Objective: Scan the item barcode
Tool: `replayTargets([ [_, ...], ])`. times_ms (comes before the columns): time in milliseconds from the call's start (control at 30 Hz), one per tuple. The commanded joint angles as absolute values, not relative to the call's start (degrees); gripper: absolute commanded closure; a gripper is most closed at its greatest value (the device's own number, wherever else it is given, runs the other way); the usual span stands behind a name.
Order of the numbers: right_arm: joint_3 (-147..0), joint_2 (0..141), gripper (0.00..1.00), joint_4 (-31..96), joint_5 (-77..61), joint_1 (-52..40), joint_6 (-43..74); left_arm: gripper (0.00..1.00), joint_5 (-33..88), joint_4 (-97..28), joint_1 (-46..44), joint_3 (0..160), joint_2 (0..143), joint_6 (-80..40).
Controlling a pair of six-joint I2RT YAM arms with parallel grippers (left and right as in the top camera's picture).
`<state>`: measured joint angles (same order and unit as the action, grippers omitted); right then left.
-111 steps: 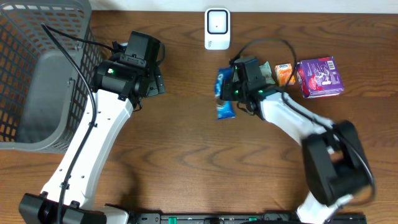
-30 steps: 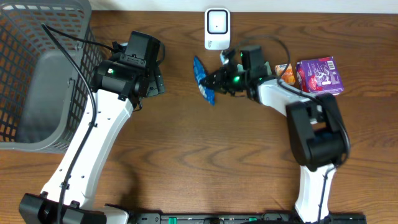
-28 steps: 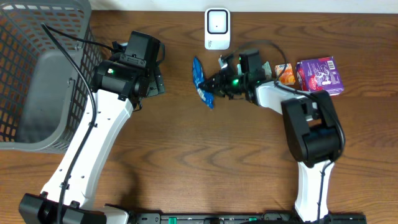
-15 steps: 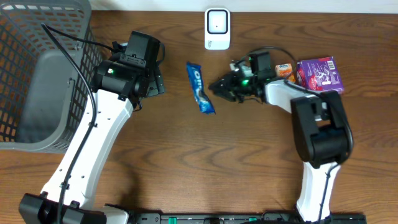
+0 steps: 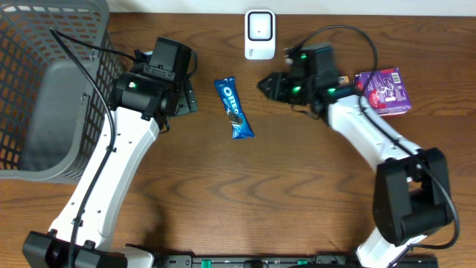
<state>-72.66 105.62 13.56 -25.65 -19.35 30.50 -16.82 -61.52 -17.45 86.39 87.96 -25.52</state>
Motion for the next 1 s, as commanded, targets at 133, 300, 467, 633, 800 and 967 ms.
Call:
replayTargets([
  [133, -72.9, 109.93, 0.38, 12.08, -11.51, -27.42, 26.7, 0.02, -17.19, -61.67, -17.32, 86.48, 88.07, -26.02],
  [300, -72.9, 115.37, 0.38, 7.86, -14.81, -28.4, 26.85, 0.02, -17.19, -61.67, -17.32, 86.48, 88.07, -26.02],
  [467, -72.9, 119.13, 0.36, 4.64, -16.14, -28.29, 25.43, 0.02, -17.19, -61.67, -17.32, 86.48, 88.07, -26.02],
  [633, -72.9, 122.45, 0.32, 1.3, -17.47, -27.42, 26.37, 0.02, -17.19, -61.67, -17.32, 86.48, 88.07, -26.02],
  [800, -72.93, 126.72, 0.32, -4.58, -25.61, -26.89, 27.51, 0.02, -17.19, -61.67, -17.32, 86.48, 88.07, -26.02],
  [967, -72.93, 129.58, 0.86, -7.22, -26.89, -26.81, 29.78, 0.02, -17.19, -61.67, -17.32, 86.48, 88.07, -26.02],
])
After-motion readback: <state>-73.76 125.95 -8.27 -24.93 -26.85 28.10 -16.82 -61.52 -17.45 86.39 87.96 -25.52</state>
